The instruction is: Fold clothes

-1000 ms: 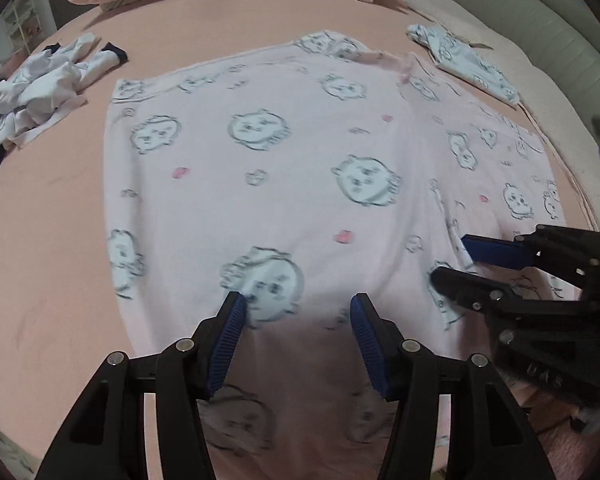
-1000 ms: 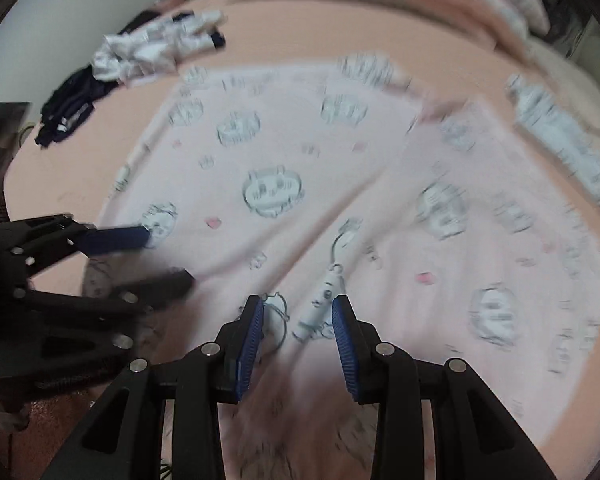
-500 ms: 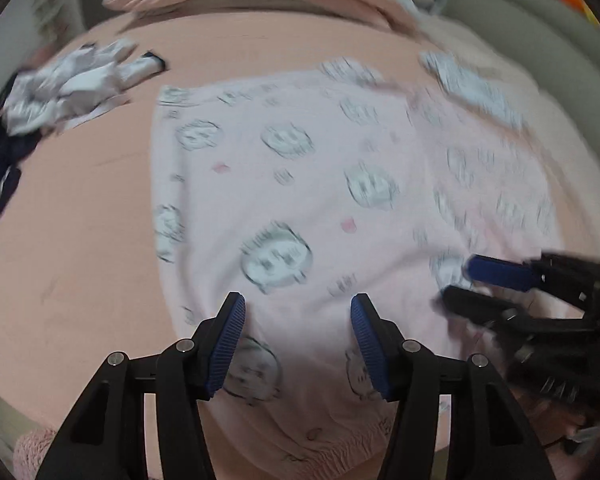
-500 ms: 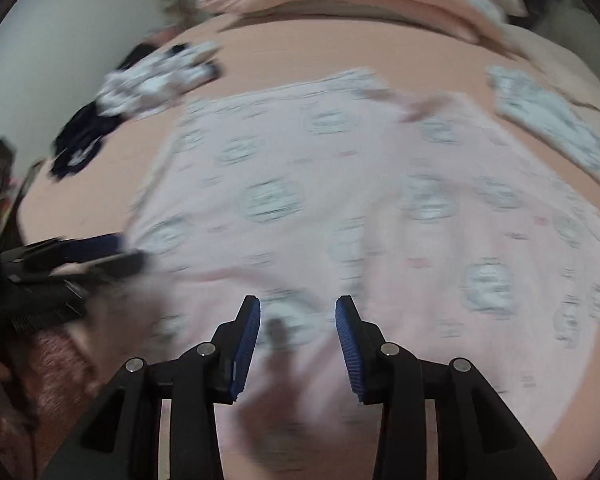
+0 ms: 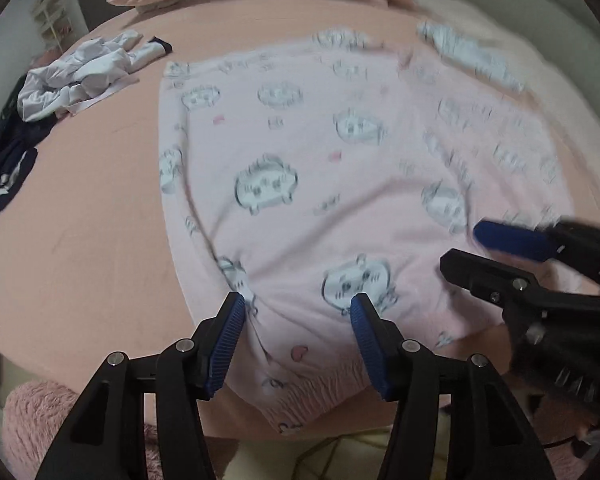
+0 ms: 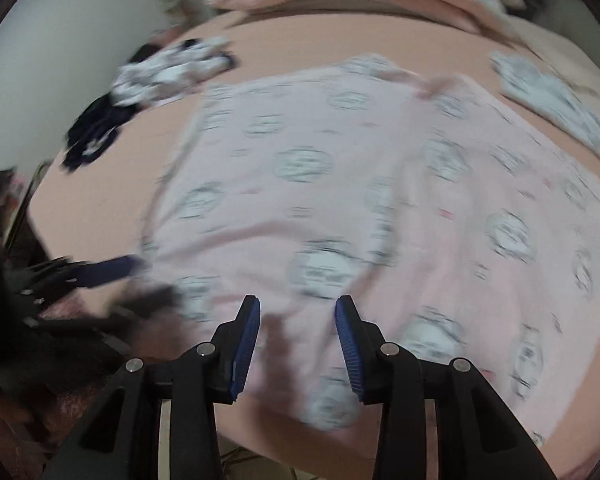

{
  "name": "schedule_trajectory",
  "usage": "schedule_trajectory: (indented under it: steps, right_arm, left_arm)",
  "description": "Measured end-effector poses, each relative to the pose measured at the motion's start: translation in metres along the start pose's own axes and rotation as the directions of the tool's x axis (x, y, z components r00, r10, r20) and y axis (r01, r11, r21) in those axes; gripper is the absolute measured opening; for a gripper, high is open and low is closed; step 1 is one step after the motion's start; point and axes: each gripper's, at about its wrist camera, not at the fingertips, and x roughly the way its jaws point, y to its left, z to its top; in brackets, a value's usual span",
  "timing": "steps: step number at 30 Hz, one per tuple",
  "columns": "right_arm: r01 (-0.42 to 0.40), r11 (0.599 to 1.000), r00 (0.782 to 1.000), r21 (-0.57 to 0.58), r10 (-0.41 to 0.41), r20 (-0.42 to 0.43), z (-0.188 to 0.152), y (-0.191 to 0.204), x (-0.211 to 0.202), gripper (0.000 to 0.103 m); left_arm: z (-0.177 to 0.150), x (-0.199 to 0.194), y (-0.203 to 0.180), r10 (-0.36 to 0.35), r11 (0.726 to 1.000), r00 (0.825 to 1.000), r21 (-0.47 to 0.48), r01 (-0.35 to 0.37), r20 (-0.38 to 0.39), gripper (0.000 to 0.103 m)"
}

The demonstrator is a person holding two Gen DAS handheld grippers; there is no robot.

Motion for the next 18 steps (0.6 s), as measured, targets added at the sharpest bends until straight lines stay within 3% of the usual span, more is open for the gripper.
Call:
schedule_trajectory:
  steps: [3, 9, 12, 15, 18]
  right_arm:
    - [0.057, 0.998, 0.997, -0.025, -0.058, -0.041, -0.01, -0.001, 0.007, 0.039]
    - [0.072, 0.993, 0.996, 0.097, -0.067, -0.055, -0.022, -0.038, -0.007, 0.038]
    - [0.108, 0.989, 0.993, 0.103, -0.103, -0.051, -0.021, -0.043, -0.01, 0.038]
    - [0.008, 0.991, 0.999, 0.132, -0.013, 0.038, -0.015, -0.04, -0.018, 0.038]
    - [-0.069, 0.988, 0.994, 0.141, 0.056, 0.099, -0.006, -0.029, -0.014, 0.039]
  left_arm:
    - [-0.002, 0.007, -0.009, 0.041, 0.999, 0.999, 0.027, -0.04, -0.033, 0.053]
    - [-0.012, -0.002, 0.033, 0.098, 0.992, 0.992, -0.077, -0.104, -0.08, 0.056]
    - [-0.01, -0.014, 0.046, 0.105, 0.982, 0.994, -0.153, -0.11, -0.043, 0.056]
    - [-0.001, -0.018, 0.039, 0.016, 0.99, 0.999, -0.14, -0.011, 0.034, 0.056]
    - [0.019, -0.013, 0.026, -0.075, 0.992, 0.992, -0.095, 0.085, 0.104, 0.056]
